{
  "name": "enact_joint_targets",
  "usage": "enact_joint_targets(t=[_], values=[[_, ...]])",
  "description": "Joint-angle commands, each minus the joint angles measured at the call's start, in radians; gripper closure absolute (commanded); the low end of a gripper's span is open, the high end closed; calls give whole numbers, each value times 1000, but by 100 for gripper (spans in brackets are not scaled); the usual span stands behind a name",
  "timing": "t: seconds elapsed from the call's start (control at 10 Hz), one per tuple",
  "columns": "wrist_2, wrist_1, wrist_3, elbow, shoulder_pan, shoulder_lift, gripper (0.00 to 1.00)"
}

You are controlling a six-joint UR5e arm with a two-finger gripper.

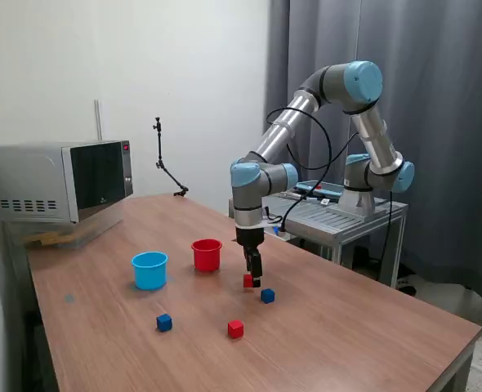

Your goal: Place red objects in the red bin, and blue objects in the blue bin.

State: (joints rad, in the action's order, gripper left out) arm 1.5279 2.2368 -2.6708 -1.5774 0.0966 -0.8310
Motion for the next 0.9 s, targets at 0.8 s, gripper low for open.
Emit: enact_joint_targets(t=[0.8], values=[[9,14,-3,14,0,6,0]])
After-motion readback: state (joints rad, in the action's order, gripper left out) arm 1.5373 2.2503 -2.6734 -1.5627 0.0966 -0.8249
